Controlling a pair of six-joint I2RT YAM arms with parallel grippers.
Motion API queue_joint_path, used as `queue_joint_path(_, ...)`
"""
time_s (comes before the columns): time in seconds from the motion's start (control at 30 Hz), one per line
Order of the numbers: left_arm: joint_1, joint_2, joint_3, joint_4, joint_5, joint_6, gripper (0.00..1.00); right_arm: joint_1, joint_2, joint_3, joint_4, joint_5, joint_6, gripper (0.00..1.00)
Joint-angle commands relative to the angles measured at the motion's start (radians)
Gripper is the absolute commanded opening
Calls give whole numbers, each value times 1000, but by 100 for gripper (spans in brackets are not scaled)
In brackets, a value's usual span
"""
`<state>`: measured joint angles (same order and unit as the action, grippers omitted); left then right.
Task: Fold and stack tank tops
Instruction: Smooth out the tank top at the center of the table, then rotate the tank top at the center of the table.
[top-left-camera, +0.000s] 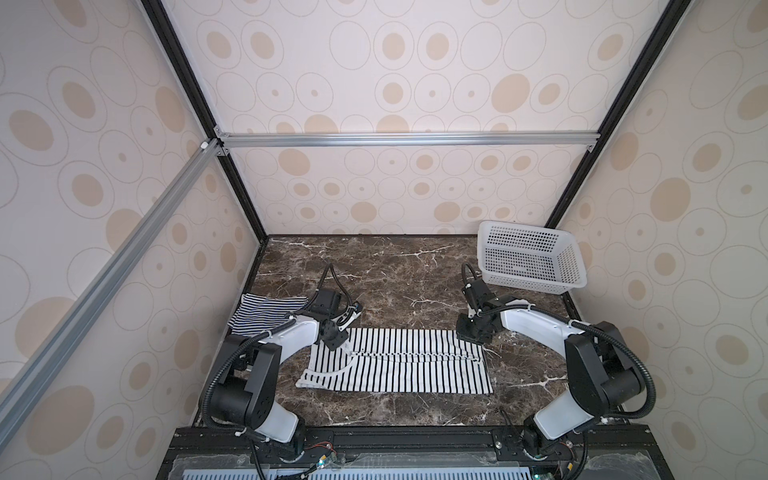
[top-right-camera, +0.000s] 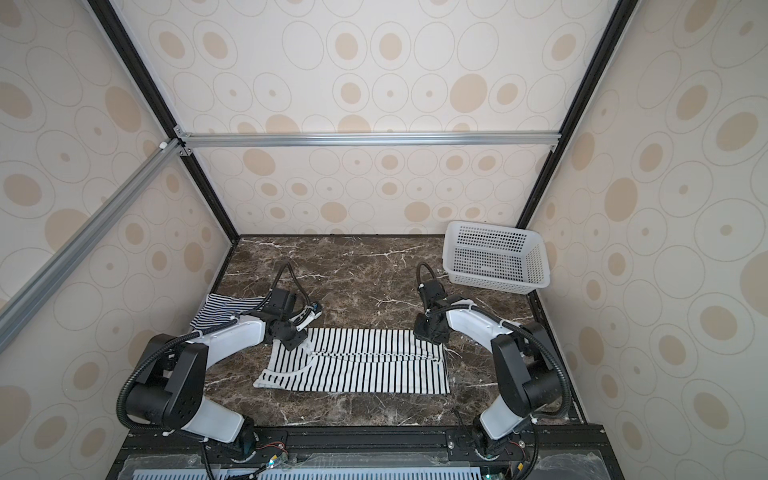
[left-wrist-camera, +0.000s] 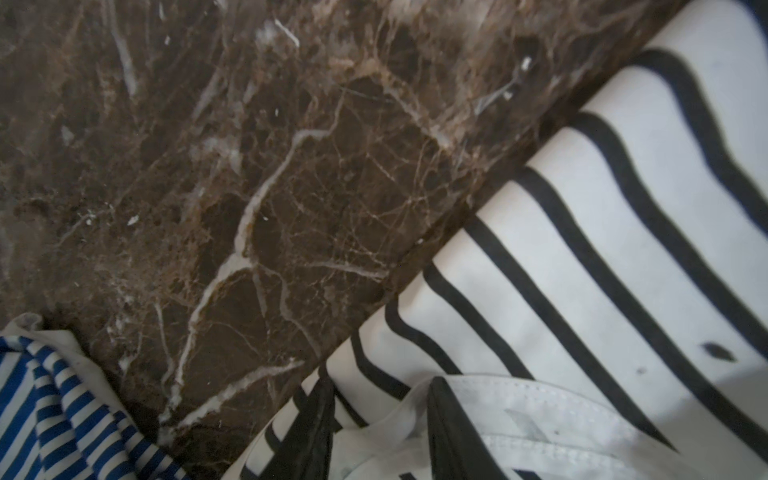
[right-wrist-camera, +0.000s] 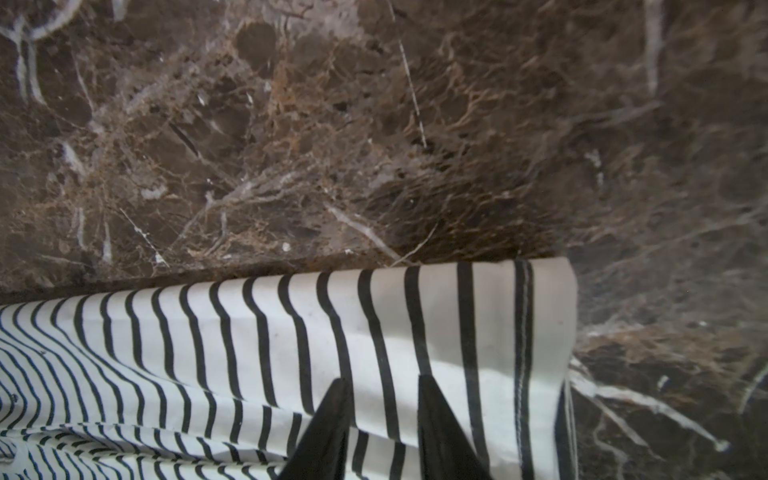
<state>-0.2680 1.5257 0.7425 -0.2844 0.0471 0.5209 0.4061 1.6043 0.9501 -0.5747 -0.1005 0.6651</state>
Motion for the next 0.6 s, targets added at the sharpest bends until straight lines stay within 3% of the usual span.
queue_joint_path(0.0,4,45,23,-15,-22,39,37,7,27,16,-28,24,-3,31)
queue_joint_path(0.23,-5,212,204,-67,-12,68,35,0,36,0,-66,86,24,31)
queue_joint_path(0.57,-52,640,789,-246,1,80,34,26,-17,-65,-89,101,48,31)
